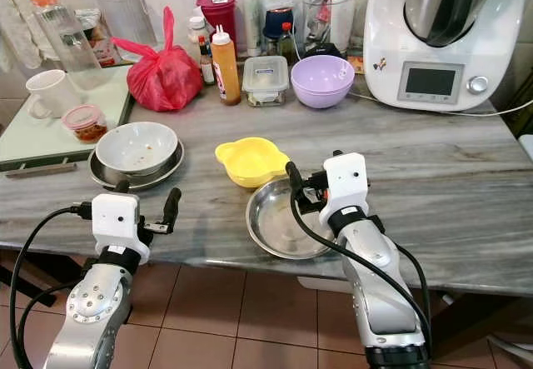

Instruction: Setting the table

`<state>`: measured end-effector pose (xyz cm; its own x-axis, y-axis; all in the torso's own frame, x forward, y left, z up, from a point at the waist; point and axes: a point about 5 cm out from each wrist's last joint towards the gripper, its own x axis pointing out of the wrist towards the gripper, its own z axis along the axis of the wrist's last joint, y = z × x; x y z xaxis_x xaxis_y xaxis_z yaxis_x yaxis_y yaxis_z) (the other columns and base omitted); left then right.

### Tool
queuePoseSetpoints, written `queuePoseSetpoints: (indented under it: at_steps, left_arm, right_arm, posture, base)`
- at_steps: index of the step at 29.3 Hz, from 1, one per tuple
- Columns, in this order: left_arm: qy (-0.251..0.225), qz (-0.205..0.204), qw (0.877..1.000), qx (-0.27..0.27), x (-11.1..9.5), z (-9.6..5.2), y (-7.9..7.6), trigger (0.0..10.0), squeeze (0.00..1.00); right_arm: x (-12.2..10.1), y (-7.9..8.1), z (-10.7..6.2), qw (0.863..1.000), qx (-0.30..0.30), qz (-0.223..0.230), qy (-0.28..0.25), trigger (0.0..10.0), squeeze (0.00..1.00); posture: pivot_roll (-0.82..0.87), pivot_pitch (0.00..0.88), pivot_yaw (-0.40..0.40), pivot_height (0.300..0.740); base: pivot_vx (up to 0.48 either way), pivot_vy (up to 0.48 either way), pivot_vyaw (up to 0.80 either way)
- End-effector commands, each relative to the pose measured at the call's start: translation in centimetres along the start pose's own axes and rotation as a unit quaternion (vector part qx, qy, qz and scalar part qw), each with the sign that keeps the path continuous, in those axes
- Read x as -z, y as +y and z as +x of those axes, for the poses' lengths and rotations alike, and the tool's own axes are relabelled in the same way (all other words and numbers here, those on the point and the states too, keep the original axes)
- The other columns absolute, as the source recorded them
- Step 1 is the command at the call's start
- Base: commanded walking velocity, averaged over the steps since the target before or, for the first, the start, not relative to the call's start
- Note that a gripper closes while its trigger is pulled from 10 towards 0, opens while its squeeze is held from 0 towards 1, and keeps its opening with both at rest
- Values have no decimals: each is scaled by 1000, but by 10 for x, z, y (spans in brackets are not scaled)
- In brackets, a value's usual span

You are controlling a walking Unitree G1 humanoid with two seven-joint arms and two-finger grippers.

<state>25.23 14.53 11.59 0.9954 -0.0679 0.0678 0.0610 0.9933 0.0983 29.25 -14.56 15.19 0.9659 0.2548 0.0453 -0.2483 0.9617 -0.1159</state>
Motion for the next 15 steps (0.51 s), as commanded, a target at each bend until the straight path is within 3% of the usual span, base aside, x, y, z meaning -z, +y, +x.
queuePoseSetpoints:
  at_steps: [1, 15]
  left_arm:
    - [4, 2, 1000, 4, 2, 0, 1, 10000, 0]
    - [2, 4, 1000, 18, 2, 1, 1, 10000, 0]
  right_arm:
    - [-8, 0, 0, 1000, 0, -3, -19, 10000, 0]
    - [-6, 3, -4, 1000, 6, 3, -19, 10000, 0]
  posture:
    - [-134, 53, 98, 740]
    - [-155, 51, 113, 740]
  base:
    - [0, 0, 0]
    - [0, 0, 0]
